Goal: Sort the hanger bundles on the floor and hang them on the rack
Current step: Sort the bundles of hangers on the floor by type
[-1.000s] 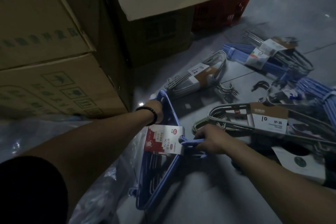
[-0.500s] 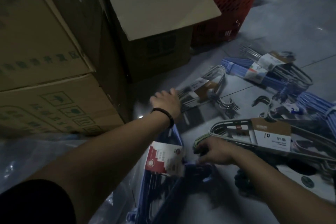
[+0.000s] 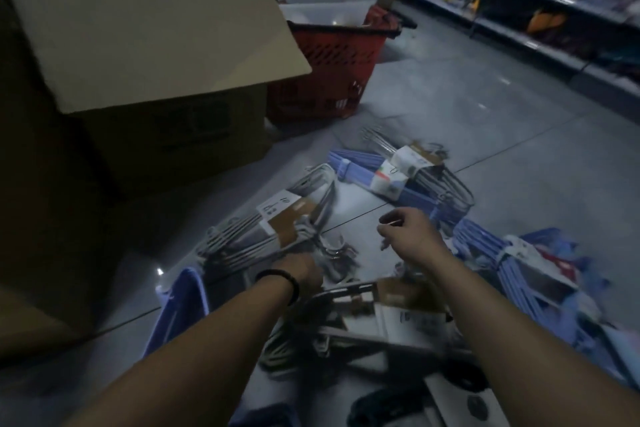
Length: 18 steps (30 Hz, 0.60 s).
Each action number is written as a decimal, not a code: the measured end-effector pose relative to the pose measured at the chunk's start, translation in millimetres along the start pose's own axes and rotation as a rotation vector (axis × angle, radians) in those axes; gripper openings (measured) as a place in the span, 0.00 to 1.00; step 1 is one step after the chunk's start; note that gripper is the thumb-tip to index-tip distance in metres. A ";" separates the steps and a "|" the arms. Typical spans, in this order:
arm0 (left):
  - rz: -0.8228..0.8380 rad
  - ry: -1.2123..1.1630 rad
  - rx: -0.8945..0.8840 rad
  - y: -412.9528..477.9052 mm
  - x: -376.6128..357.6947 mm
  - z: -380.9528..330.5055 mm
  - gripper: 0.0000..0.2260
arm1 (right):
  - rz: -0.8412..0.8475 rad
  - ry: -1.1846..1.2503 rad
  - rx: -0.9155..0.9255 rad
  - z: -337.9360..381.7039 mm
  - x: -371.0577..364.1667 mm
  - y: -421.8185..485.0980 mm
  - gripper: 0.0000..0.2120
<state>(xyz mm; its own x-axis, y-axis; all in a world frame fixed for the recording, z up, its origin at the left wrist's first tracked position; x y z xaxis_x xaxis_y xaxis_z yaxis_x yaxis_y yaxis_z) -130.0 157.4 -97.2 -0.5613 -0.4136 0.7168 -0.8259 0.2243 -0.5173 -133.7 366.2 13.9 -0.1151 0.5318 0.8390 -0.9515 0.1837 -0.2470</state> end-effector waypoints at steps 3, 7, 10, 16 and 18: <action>-0.010 -0.075 0.133 33.9 -17.9 -8.6 0.26 | -0.003 -0.193 -0.050 -21.9 15.4 39.5 0.15; 0.078 -0.229 0.156 95.5 -58.2 -22.4 0.24 | 0.028 -0.371 -0.096 -54.9 27.8 85.9 0.22; 0.162 -0.356 0.191 116.7 -71.0 -6.7 0.22 | 0.024 -0.450 -0.077 -64.1 30.8 101.7 0.23; 0.102 -0.248 0.224 202.0 -134.3 45.6 0.32 | 0.036 -0.592 -0.069 -94.8 40.1 143.7 0.22; 0.147 -0.352 0.290 190.8 -125.9 43.8 0.35 | -0.001 -0.652 -0.055 -97.2 45.6 149.0 0.22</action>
<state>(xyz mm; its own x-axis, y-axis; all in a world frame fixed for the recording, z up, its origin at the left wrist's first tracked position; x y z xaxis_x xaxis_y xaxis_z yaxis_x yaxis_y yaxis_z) -214.5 213.6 -306.6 -0.5777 -0.6811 0.4499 -0.6620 0.0684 -0.7464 -253.0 498.2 -31.8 -0.2804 -0.0758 0.9569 -0.9375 0.2356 -0.2560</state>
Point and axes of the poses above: each hand's wrist, its own y-axis towards the middle knuckle, its own x-axis out of the back of the hand, z = x × y, the point moved 1 cm from there along y, towards the middle knuckle, and after that the axes turned 9 degrees about -y, right-handed, at the moved point
